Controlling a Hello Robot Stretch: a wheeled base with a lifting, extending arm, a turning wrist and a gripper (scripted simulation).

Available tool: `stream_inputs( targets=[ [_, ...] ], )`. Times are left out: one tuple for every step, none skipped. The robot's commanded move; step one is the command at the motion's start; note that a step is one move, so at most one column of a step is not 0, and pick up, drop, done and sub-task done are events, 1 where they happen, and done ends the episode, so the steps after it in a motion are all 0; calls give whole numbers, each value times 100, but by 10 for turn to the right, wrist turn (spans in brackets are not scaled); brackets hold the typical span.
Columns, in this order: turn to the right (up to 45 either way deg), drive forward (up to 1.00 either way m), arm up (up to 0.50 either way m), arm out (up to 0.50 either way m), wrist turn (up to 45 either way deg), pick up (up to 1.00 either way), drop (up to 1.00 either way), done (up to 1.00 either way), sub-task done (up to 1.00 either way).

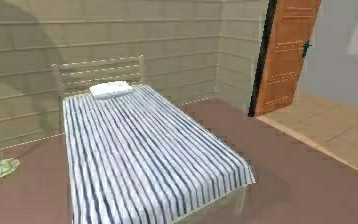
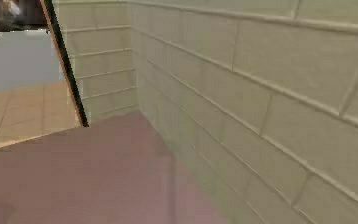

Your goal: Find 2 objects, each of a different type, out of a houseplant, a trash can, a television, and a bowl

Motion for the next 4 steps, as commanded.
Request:
stream_inputs(
  targets=[
    [450, 0, 0, 0, 0, 0, 0, 0, 0],
    [450, 0, 0, 0, 0, 0, 0, 0, 0],
    [450, 0, 0, 0, 0, 0, 0, 0, 0],
    [330, 0, 0, 0, 0, 0, 0, 0, 0]
  ],
)
